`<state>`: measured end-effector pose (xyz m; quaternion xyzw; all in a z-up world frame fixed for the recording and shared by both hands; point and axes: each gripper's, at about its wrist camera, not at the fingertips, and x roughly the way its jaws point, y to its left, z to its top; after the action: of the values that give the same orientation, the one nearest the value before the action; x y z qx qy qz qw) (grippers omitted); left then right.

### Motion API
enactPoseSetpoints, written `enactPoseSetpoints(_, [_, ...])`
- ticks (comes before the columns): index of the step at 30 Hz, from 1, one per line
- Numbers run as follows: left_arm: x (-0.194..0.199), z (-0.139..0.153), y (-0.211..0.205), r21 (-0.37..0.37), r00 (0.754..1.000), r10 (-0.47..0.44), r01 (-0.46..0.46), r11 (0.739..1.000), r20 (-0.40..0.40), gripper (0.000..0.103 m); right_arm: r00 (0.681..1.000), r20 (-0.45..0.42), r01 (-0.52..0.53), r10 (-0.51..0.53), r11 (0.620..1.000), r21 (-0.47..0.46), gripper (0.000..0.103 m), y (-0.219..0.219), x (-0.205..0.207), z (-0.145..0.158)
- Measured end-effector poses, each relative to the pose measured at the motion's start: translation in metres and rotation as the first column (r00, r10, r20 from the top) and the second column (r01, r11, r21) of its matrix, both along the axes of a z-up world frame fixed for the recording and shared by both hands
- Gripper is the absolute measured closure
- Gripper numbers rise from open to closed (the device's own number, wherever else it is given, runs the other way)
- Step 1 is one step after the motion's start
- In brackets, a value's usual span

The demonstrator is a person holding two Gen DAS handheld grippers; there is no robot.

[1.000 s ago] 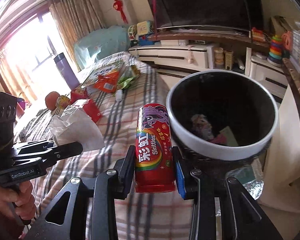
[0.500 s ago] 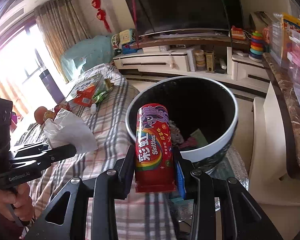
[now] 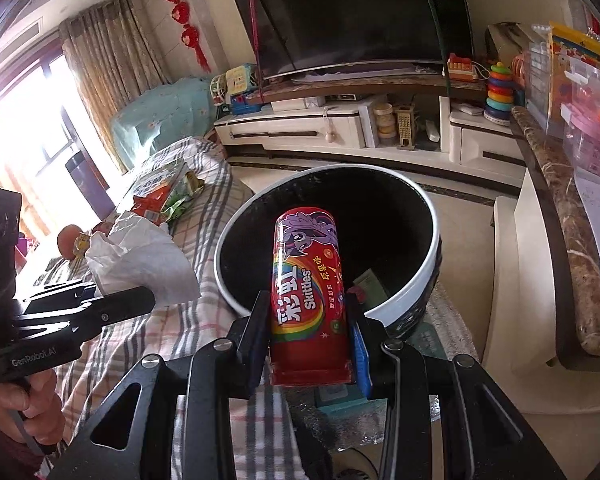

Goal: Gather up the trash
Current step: 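Carry the paper bag and Skittles tube with both tools over the bin, then open both tools above the bin to drop the paper bag and Skittles tube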

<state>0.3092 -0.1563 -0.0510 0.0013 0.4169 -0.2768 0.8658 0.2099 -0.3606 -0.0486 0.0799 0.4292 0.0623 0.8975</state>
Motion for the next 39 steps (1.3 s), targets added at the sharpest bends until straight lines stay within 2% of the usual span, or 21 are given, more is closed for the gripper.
enactPoseSetpoints(18, [0.044,0.000,-0.042,0.042,1.000,-0.027,0.027,0.999,0.002,0.079,0.999,-0.047,-0.020,0.017,0.999,-0.050,0.067,-0.015,0.036,-0.006])
enactPoseSetpoints(34, [0.071,-0.011,-0.058,0.062,0.999,-0.027,0.028,0.998,-0.024,0.079,0.995,-0.093,-0.037,0.029,0.995,-0.088,0.067,-0.020,0.058,-0.019])
enactPoseSetpoints(39, [0.075,-0.010,-0.062,0.065,0.999,-0.023,0.025,0.998,-0.029,0.075,0.995,-0.100,-0.036,0.027,0.995,-0.093,0.067,-0.022,0.063,-0.020])
